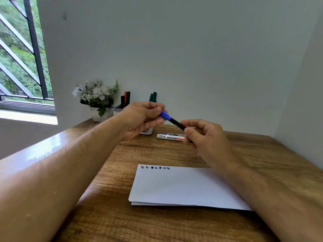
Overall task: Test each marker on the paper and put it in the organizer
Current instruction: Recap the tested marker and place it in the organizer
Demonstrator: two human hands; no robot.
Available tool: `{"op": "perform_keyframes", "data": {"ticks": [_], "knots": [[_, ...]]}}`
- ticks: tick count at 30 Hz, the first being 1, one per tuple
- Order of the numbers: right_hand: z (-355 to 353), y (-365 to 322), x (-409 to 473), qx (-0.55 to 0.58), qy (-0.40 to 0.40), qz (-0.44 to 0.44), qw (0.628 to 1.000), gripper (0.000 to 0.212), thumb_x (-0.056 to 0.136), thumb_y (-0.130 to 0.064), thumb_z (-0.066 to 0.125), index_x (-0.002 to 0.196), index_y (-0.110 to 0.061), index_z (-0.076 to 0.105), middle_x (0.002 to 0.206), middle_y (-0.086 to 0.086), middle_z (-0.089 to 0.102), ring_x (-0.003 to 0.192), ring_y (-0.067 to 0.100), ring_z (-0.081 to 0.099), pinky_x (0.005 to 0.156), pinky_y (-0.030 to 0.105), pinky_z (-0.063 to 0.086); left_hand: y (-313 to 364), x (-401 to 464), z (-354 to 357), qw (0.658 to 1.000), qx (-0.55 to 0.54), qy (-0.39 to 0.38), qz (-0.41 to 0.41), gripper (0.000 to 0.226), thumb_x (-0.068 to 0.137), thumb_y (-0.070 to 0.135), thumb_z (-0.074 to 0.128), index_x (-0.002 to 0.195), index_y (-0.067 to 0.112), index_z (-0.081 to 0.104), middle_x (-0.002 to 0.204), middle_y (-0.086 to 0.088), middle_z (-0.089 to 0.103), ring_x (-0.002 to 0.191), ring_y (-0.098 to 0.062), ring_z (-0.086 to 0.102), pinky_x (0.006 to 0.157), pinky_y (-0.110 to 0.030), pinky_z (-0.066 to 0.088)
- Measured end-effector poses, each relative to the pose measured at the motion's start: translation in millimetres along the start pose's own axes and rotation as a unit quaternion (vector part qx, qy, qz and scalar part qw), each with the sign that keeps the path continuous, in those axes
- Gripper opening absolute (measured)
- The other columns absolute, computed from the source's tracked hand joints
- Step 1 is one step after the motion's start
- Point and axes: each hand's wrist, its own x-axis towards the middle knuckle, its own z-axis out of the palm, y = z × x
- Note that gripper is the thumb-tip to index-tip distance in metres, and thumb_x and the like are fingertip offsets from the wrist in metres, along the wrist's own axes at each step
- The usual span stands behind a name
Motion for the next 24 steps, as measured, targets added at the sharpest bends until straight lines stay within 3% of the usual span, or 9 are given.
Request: {"op": "perform_keyframes", "data": {"ticks": [4,9,15,24], "knots": [[1.0,-0.6,0.8,-0.081,0.023,-0.042,0.996,0.011,0.098,-0.023,0.059,0.098,-0.027,0.07,0.058,-0.013,0.054,0.043,0.004,0.04,0.04,0.016,0.033,-0.8,-0.2,-2.7,0.999,-0.014,-0.037,0.027,0.022,0.076,0.004,0.066,0.098,0.002,0.069,0.1,-0.016,0.075,0.094,-0.022,0.074,0.066,-0.023,0.059],[5.1,0.7,-0.8,-0.097,0.008,-0.061,0.993,0.012,0.1,-0.019,0.053,0.097,-0.02,0.064,0.042,-0.019,0.045,0.036,0.003,0.034,0.036,0.013,0.026,-4.9,-2.1,-3.3,0.997,0.0,-0.061,0.052,0.02,0.078,0.004,0.064,0.097,0.002,0.069,0.102,-0.015,0.074,0.093,-0.02,0.073,0.068,-0.021,0.059],[3.8,0.1,3.6,-0.024,-0.003,-0.007,1.0,0.015,0.101,-0.02,0.052,0.093,-0.022,0.064,0.044,-0.016,0.039,0.034,0.003,0.029,0.036,0.02,0.024,-8.4,-0.5,0.0,0.995,-0.004,-0.07,0.068,0.021,0.077,0.004,0.064,0.097,0.002,0.07,0.103,-0.013,0.075,0.096,-0.02,0.072,0.068,-0.02,0.059],[4.5,2.1,3.9,0.075,-0.011,0.057,0.995,0.018,0.102,-0.016,0.051,0.088,-0.019,0.063,0.047,-0.007,0.034,0.031,0.005,0.024,0.036,0.016,0.02,-14.8,4.9,-2.5,0.995,-0.015,-0.083,0.055,0.024,0.079,0.004,0.064,0.102,0.003,0.071,0.108,-0.015,0.073,0.1,-0.022,0.072,0.068,-0.02,0.058]]}}
